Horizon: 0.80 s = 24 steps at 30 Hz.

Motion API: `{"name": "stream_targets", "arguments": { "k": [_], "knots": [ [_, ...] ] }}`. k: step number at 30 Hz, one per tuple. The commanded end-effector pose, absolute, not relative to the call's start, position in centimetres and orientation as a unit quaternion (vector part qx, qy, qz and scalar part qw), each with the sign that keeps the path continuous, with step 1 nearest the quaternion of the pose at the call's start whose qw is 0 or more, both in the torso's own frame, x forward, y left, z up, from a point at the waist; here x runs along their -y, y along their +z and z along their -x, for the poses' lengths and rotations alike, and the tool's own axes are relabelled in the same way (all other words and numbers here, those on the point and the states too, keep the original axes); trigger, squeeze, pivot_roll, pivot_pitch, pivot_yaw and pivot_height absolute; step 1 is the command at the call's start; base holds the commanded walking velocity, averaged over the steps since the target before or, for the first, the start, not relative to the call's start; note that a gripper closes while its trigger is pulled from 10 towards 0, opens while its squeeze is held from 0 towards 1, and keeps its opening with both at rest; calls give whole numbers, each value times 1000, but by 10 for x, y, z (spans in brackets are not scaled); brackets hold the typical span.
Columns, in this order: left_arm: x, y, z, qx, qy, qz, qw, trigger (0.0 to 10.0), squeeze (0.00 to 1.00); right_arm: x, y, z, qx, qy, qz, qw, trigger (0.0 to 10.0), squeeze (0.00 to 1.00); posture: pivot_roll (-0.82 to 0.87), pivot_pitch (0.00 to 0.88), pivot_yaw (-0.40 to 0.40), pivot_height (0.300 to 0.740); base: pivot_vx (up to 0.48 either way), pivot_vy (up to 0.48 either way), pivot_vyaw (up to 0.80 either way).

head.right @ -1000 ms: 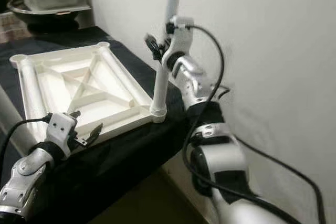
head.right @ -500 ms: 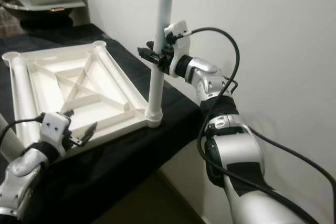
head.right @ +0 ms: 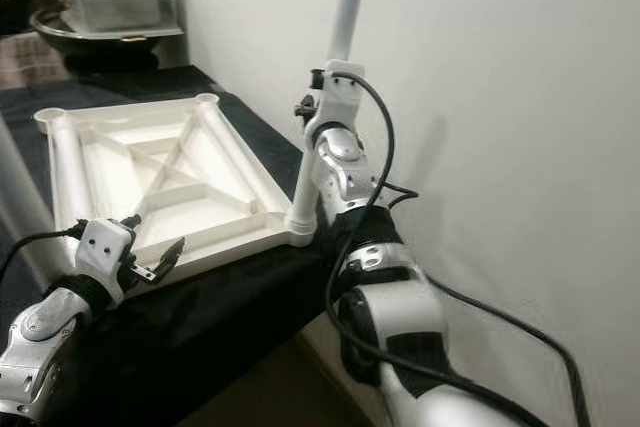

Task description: Building children table

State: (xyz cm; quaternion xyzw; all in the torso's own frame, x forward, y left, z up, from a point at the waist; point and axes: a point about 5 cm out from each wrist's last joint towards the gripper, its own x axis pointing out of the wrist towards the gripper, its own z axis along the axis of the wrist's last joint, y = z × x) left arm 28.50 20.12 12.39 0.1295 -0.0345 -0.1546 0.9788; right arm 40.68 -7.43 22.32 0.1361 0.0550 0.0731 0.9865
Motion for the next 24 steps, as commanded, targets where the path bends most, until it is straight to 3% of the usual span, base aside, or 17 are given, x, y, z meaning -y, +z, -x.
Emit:
{"name": "stream_targets", "arguments": {
  "k": [1,2,3,4,9,13,14,16,17,19,21,22,23,24],
  "knots": [
    [-199,124,-287,31,-161,-134,977,10000,0,83,234,-411,-35,101,-147,983,10000,1000,39,0,-111,740,0,0,0],
    [-199,124,-288,31,-161,-134,977,10000,0,89,243,-413,-14,111,-142,983,10000,1000,39,0,-111,740,0,0,0],
    [-199,124,-288,31,-161,-134,977,10000,0,98,254,-417,-6,122,-136,983,10000,0,39,0,-111,740,0,0,0],
    [-199,124,-289,31,-160,-134,978,10000,0,112,267,-421,3,139,-130,982,10000,0,37,0,-115,740,0,0,0],
    [-198,123,-288,31,-159,-132,978,10000,0,125,286,-421,33,205,-129,970,10000,0,37,0,-118,740,0,0,0],
    [-197,121,-287,30,-160,-131,978,10000,0,128,288,-412,36,336,-100,936,10000,0,38,0,-121,740,0,0,0],
    [-197,121,-287,31,-160,-131,978,10000,0,125,281,-410,24,363,-79,928,2941,0,40,0,-123,740,0,0,0],
    [-197,121,-287,31,-160,-131,978,10000,0,125,281,-410,24,363,-79,928,2941,0,40,0,-123,740,0,0,0],
    [-198,122,-288,31,-159,-131,978,10000,0,122,272,-410,3,375,-62,925,0,0,44,0,-128,740,0,0,0],
    [-198,122,-288,32,-158,-131,978,10000,0,119,261,-410,-24,366,-50,929,0,0,45,0,-131,740,0,0,0],
    [-198,122,-288,33,-158,-131,978,10000,0,122,239,-419,-73,240,-40,967,0,0,46,0,-132,740,0,0,0],
    [-198,122,-288,33,-158,-131,978,10000,0,131,227,-422,-92,131,-62,985,0,0,46,0,-131,740,0,0,0],
    [-198,122,-288,33,-158,-131,978,10000,0,131,227,-422,-92,131,-62,985,0,0,46,0,-131,740,0,0,0],
    [-198,122,-287,33,-158,-131,978,10000,0,137,218,-422,-106,62,-78,989,0,0,46,0,-131,740,0,0,0]
  ]
}}
